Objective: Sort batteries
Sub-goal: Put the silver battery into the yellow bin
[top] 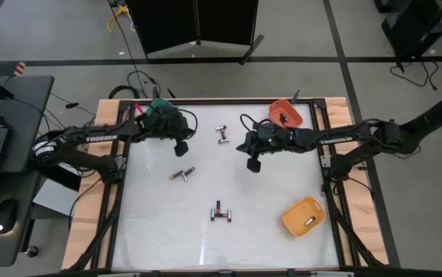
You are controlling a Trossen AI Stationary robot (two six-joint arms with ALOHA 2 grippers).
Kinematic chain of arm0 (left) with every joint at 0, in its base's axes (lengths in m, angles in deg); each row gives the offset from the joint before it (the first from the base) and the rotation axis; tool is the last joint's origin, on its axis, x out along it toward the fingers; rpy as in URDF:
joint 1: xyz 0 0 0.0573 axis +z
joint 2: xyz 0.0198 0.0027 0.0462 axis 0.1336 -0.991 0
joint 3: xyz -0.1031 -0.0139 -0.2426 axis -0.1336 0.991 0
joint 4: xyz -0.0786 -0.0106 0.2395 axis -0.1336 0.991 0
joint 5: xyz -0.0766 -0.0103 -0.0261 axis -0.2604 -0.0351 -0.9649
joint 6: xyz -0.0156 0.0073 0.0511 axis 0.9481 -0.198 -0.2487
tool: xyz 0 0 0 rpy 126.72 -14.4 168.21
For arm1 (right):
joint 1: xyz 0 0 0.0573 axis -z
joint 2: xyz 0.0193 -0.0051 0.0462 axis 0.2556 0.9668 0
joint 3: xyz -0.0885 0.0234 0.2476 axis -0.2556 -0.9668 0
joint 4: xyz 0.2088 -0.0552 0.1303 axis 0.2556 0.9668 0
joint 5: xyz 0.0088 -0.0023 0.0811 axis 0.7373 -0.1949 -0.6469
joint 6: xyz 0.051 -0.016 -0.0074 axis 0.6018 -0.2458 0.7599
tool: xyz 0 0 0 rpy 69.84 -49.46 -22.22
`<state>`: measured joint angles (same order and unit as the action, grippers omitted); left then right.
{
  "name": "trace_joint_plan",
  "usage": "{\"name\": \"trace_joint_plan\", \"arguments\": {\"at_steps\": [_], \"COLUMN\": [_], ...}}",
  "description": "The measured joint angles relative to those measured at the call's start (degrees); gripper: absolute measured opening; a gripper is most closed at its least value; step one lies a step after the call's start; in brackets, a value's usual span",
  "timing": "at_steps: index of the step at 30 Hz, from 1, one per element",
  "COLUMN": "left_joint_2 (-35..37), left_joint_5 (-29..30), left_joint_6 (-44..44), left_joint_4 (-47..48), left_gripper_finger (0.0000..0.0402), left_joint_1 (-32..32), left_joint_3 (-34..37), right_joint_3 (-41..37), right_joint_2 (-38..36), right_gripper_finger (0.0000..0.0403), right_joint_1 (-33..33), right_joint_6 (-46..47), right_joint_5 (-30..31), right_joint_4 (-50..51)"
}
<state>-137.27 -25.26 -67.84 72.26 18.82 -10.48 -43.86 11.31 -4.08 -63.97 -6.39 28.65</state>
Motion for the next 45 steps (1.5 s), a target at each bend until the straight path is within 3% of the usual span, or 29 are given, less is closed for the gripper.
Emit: {"name": "trace_joint_plan", "arguments": {"at_steps": [5, 14, 21, 27, 34, 40, 45], "left_joint_2": [-1.39, -7.94, -9.45, -9.34, -9.41, -9.41, -9.41], "left_joint_5": [-0.83, 0.74, 7.52, 7.75, 7.78, 7.89, 8.04], "left_joint_6": [-0.88, 1.13, 6.95, 10.11, 11.27, 11.30, 11.34], "left_joint_4": [-1.22, -6.15, -15.34, -27.87, -31.12, -31.33, -32.02], "left_gripper_finger": [0.0011, 0.0010, 0.0010, 0.0010, 0.0010, 0.0010, 0.0010], "left_joint_1": [-3.04, -8.67, -10.69, -12.42, -14.44, -16.42, -18.04], "left_joint_3": [0.00, 0.39, 5.29, 11.13, 13.14, 13.14, 13.14], "right_joint_3": [0.00, 0.00, 0.00, 0.31, 3.33, 8.33, 15.35], "right_joint_2": [1.43, 7.73, 10.21, 9.76, 9.80, 14.71, 20.74], "right_gripper_finger": [0.0016, 0.0025, 0.0039, 0.0097, 0.0198, 0.0263, 0.0286], "right_joint_1": [-0.52, -7.59, -17.05, -24.72, -31.73, -34.91, -36.37], "right_joint_6": [0.19, 9.90, 19.55, 25.83, 29.61, 29.83, 30.07], "right_joint_5": [-0.73, -1.53, 0.47, 7.47, 15.36, 16.57, 16.57], "right_joint_4": [-0.95, -0.87, -0.72, -0.69, -0.46, 0.03, 7.50]}}
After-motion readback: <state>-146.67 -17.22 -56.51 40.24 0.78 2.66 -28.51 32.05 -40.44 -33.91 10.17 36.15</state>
